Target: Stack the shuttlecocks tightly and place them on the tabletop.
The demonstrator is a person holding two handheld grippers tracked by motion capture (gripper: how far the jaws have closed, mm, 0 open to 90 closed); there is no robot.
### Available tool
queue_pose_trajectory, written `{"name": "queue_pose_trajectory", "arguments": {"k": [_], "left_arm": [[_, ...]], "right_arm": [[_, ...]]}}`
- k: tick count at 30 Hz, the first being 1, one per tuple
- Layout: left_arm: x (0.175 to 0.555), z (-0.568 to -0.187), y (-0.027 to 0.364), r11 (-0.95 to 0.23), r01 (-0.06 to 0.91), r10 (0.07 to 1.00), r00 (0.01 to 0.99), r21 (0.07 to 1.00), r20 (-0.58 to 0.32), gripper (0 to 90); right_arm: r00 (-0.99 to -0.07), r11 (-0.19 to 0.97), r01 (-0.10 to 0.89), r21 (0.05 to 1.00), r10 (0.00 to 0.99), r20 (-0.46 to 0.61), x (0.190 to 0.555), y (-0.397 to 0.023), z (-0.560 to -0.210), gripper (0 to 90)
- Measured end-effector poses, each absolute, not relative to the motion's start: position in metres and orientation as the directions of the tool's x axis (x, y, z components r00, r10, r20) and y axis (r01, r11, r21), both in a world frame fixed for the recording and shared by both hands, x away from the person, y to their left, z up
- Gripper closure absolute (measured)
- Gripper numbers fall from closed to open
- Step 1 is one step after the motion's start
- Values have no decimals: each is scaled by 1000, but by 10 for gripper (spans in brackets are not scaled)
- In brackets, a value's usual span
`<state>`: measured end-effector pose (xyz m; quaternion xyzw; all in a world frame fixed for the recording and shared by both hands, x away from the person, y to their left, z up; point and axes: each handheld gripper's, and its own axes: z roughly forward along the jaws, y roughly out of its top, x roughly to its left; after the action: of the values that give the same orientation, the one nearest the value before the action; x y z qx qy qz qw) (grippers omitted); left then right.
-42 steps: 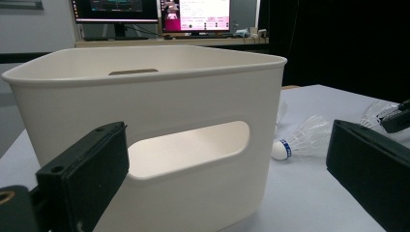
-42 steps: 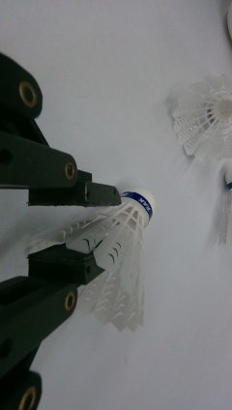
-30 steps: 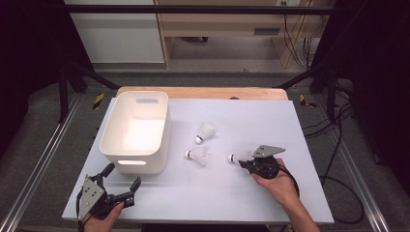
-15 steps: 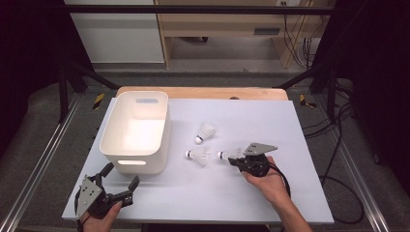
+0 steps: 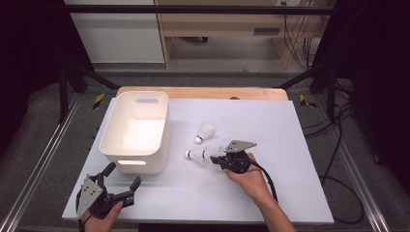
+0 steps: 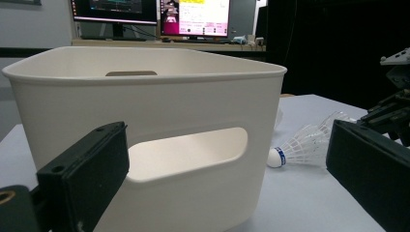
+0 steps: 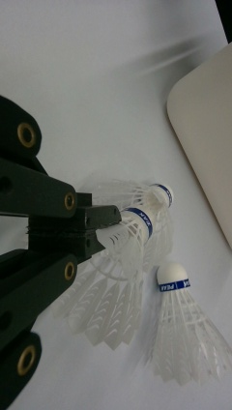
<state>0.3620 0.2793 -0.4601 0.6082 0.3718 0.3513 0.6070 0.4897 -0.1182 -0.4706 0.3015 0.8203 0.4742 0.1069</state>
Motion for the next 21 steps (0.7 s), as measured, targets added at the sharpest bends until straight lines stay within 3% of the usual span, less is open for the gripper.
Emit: {"name": "queue_pose_trajectory", "arguments": {"k": [21], "left_arm": [[362,-460,277,19,28,880,474,999,-30,26]], "right_arm": [[-809,389,395,832,577,114,501,-95,-478,900]]}}
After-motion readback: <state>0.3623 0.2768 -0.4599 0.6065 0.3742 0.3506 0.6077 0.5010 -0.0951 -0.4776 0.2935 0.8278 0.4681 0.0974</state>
